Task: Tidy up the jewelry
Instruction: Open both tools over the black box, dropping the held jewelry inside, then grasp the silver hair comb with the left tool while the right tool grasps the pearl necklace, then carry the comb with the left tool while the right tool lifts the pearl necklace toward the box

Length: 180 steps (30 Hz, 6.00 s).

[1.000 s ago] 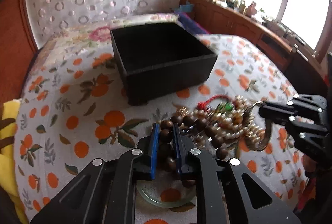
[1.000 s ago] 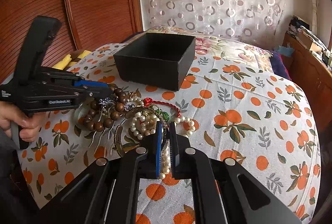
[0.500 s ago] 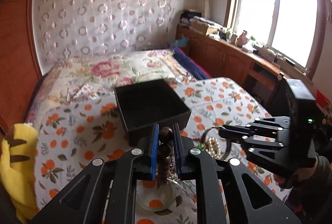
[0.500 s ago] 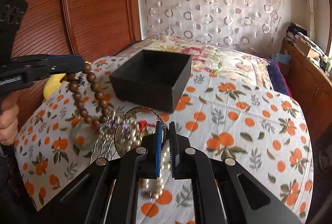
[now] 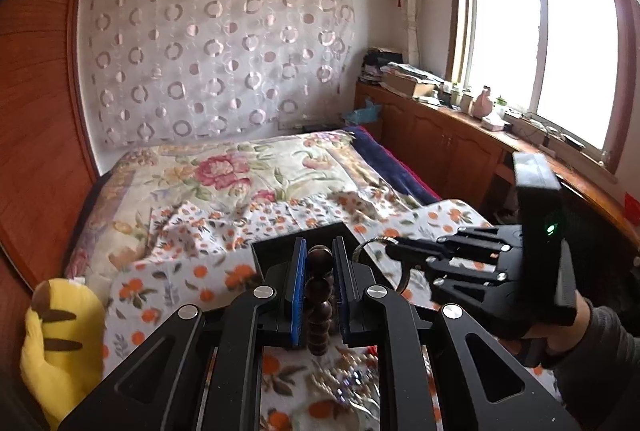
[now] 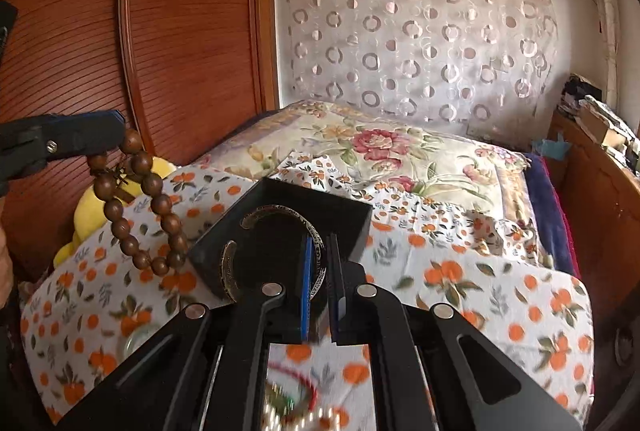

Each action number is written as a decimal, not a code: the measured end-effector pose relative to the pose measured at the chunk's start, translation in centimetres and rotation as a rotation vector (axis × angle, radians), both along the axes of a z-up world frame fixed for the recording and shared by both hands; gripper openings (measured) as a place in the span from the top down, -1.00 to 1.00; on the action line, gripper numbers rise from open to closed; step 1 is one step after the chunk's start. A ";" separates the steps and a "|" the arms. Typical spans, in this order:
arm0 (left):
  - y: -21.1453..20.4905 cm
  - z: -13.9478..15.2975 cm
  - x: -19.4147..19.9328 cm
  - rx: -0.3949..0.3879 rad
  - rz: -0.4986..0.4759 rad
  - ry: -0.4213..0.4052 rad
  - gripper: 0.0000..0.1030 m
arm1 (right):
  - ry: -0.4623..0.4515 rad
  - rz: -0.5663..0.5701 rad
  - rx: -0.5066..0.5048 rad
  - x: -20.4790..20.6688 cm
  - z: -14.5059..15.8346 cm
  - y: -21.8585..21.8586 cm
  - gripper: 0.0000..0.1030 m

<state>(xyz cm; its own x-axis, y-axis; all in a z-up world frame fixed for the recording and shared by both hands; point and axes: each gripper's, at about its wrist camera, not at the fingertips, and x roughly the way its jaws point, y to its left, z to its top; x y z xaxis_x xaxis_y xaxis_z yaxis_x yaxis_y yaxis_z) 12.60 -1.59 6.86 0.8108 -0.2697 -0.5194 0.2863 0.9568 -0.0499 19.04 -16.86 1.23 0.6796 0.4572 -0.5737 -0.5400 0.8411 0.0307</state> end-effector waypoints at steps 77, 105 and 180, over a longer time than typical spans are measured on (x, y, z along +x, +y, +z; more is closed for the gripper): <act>2.4 -12.1 -8.7 0.041 0.079 0.199 -0.25 | 0.138 -0.104 -0.062 -10.8 -5.6 -5.0 0.43; -2.1 -11.9 -6.1 0.022 -0.046 0.239 -0.31 | 0.185 -0.134 -0.090 -14.5 -7.2 -9.7 0.84; 1.3 -4.5 -4.8 -0.046 0.089 0.029 0.52 | -0.196 -0.070 -0.058 -10.1 9.6 -5.9 0.85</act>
